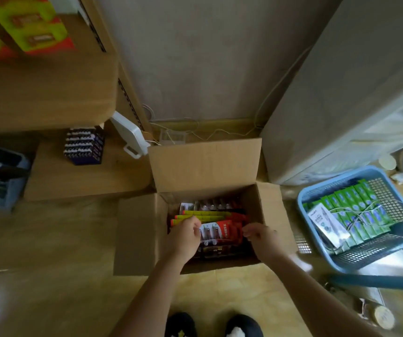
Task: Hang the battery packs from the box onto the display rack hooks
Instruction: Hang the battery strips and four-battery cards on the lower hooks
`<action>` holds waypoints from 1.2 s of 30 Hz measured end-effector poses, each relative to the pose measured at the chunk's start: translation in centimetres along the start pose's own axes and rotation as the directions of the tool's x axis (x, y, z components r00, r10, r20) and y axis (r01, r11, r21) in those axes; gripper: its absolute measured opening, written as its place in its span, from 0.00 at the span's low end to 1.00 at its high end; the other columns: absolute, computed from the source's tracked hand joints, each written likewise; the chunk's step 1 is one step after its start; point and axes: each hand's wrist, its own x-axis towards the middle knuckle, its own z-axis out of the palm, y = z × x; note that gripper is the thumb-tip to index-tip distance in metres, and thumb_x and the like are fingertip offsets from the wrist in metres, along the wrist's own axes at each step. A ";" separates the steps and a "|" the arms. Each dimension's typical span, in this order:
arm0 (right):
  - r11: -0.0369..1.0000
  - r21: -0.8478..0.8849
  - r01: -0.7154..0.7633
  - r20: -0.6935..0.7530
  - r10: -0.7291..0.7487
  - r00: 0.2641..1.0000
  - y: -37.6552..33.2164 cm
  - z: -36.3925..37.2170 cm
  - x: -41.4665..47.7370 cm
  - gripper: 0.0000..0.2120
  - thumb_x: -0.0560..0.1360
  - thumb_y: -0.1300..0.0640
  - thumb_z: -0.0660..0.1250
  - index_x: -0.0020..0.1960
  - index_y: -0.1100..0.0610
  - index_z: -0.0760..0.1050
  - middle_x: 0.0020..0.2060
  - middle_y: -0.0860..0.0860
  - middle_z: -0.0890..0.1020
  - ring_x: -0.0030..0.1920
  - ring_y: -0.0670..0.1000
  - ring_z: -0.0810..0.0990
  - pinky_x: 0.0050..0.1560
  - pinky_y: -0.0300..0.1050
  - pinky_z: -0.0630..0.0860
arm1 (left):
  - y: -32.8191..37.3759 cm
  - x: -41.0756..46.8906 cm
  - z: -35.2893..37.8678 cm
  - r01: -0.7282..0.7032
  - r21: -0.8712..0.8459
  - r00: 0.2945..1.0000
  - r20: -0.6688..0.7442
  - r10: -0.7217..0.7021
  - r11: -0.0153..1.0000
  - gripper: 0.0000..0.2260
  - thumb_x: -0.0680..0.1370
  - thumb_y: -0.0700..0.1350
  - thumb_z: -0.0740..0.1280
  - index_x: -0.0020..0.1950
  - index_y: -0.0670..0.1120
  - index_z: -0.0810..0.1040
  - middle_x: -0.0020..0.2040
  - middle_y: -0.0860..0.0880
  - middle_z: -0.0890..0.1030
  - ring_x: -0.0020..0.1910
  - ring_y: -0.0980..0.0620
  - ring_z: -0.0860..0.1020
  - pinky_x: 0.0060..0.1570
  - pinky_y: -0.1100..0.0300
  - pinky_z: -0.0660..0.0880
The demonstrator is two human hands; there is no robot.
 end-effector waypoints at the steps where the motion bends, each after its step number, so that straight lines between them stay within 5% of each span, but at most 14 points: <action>1: 1.000 0.001 -0.023 0.007 0.023 1.000 1.1 1.2 1.3 0.15 0.78 0.65 0.55 0.56 0.57 0.77 0.57 0.56 0.79 0.57 0.55 0.77 0.58 0.45 0.74 | -0.9 1.0 1.4 -0.016 0.015 1.000 0.023 0.016 1.000 0.09 0.79 0.42 0.60 0.55 0.47 0.78 0.52 0.50 0.81 0.49 0.52 0.79 0.50 0.54 0.78; 8: 0.968 -0.222 -0.120 0.088 0.142 0.986 6.7 7.6 10.9 0.19 0.77 0.64 0.54 0.68 0.62 0.66 0.65 0.60 0.73 0.65 0.58 0.72 0.64 0.46 0.67 | -5.7 8.8 9.4 -0.178 0.169 0.976 0.153 0.153 0.969 0.18 0.79 0.44 0.61 0.69 0.47 0.69 0.69 0.49 0.71 0.68 0.50 0.69 0.62 0.58 0.68; 13: 0.931 -0.332 -0.154 0.139 0.210 0.968 9.0 10.5 15.9 0.23 0.78 0.59 0.58 0.71 0.62 0.58 0.69 0.60 0.67 0.69 0.58 0.68 0.69 0.47 0.65 | -7.8 13.1 12.5 -0.209 0.100 0.966 0.179 0.189 0.973 0.04 0.73 0.40 0.69 0.43 0.48 0.75 0.42 0.53 0.74 0.49 0.49 0.73 0.43 0.58 0.68; 19: 0.935 -0.340 -0.098 0.106 0.142 0.984 8.9 10.3 16.4 0.14 0.77 0.57 0.61 0.59 0.61 0.76 0.57 0.59 0.80 0.57 0.57 0.79 0.57 0.45 0.74 | -8.2 13.7 11.9 -0.208 0.137 0.957 0.235 0.172 0.968 0.13 0.73 0.42 0.69 0.33 0.51 0.67 0.34 0.53 0.70 0.46 0.47 0.74 0.43 0.56 0.68; 22: 0.962 -0.271 -0.030 0.046 0.044 0.998 7.3 8.5 13.7 0.16 0.76 0.49 0.63 0.52 0.60 0.80 0.51 0.59 0.82 0.52 0.59 0.81 0.52 0.47 0.76 | -7.4 11.3 9.0 -0.195 0.221 0.966 0.212 0.148 0.956 0.03 0.76 0.44 0.66 0.45 0.45 0.75 0.48 0.44 0.76 0.52 0.43 0.75 0.43 0.57 0.66; 24: 0.966 -0.257 0.015 -0.031 -0.024 0.999 5.3 6.6 11.2 0.18 0.75 0.44 0.62 0.51 0.57 0.80 0.51 0.55 0.80 0.51 0.59 0.80 0.51 0.49 0.76 | -6.6 8.7 6.4 -0.164 0.240 0.979 0.162 0.127 0.957 0.11 0.77 0.44 0.64 0.58 0.44 0.76 0.57 0.44 0.77 0.58 0.44 0.75 0.50 0.56 0.70; 26: 0.963 -0.258 0.079 -0.072 -0.101 0.992 3.0 4.4 8.7 0.15 0.76 0.45 0.62 0.50 0.55 0.80 0.51 0.52 0.79 0.49 0.56 0.79 0.48 0.46 0.75 | -5.6 5.9 3.6 -0.126 0.178 0.991 0.076 0.114 0.976 0.12 0.77 0.45 0.65 0.59 0.44 0.76 0.56 0.44 0.78 0.57 0.45 0.75 0.51 0.55 0.72; 29: 0.974 -0.180 0.138 -0.103 -0.159 0.982 -1.1 0.3 4.7 0.10 0.76 0.49 0.63 0.51 0.51 0.80 0.49 0.52 0.83 0.46 0.53 0.80 0.48 0.49 0.78 | -3.7 1.9 -1.1 -0.029 -0.102 1.000 0.005 0.030 0.994 0.03 0.75 0.40 0.67 0.47 0.41 0.77 0.45 0.42 0.80 0.43 0.47 0.78 0.40 0.57 0.72; 32: 0.976 -0.108 0.187 -0.164 -0.203 0.965 -5.7 -4.3 0.1 0.09 0.75 0.52 0.65 0.53 0.51 0.80 0.47 0.51 0.83 0.45 0.50 0.80 0.45 0.45 0.78 | -0.7 -2.4 -6.7 0.037 -0.323 0.998 -0.030 -0.050 0.946 0.02 0.76 0.35 0.65 0.46 0.41 0.75 0.43 0.44 0.80 0.42 0.47 0.80 0.40 0.58 0.76; 36: 0.947 -0.090 0.308 -0.245 -0.321 0.915 -12.1 -9.7 -6.1 0.08 0.73 0.51 0.68 0.51 0.51 0.82 0.43 0.47 0.84 0.40 0.45 0.78 0.33 0.30 0.68 | 3.4 -8.4 -14.9 -0.031 -0.475 0.987 -0.152 -0.047 0.879 0.06 0.77 0.35 0.63 0.45 0.44 0.76 0.40 0.51 0.80 0.36 0.58 0.81 0.33 0.73 0.74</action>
